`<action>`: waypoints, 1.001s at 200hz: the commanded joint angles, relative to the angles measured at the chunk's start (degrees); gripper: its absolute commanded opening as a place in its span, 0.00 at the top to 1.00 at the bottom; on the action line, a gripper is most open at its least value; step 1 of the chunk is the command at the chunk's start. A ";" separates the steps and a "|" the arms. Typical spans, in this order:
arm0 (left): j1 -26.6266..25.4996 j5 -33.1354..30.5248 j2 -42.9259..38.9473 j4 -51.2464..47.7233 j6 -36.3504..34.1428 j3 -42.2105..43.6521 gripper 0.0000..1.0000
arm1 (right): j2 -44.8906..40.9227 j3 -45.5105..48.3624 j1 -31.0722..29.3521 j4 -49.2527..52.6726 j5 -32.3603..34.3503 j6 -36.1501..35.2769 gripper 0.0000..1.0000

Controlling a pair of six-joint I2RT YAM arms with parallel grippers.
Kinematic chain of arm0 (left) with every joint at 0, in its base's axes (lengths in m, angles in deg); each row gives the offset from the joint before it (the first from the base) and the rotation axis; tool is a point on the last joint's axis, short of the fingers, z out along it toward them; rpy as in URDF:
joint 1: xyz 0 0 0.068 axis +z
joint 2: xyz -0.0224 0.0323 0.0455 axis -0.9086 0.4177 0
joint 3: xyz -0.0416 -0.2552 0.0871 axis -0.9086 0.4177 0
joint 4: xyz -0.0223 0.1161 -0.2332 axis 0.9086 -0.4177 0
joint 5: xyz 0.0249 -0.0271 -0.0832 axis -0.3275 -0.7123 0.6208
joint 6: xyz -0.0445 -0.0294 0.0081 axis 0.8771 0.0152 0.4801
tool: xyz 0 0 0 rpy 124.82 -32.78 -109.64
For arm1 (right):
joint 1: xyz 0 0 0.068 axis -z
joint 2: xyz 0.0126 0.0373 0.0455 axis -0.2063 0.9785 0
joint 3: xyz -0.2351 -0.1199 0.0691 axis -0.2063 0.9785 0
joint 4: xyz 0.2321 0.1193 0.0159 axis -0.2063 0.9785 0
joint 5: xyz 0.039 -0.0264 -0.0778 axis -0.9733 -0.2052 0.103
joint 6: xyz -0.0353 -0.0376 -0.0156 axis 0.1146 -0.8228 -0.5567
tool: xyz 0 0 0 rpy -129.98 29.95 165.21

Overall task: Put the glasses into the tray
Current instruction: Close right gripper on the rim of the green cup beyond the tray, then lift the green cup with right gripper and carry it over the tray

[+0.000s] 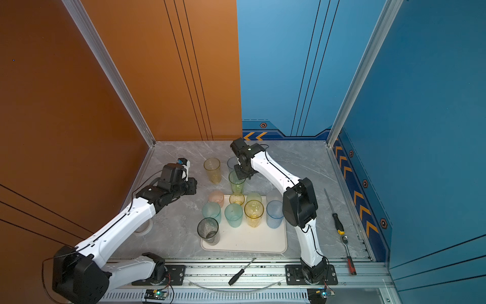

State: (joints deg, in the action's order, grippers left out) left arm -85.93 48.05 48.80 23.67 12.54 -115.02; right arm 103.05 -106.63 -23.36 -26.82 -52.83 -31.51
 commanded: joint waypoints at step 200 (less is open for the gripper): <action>0.95 -1.64 0.38 -2.46 -2.96 -2.13 0.76 | -57.04 24.54 -6.02 -2.62 -8.72 -5.70 1.00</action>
State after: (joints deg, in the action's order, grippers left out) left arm -85.56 47.53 48.80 23.00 10.99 -114.30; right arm 47.49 -83.18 -25.13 -34.18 -55.58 -35.36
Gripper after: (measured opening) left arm 0.237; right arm 0.048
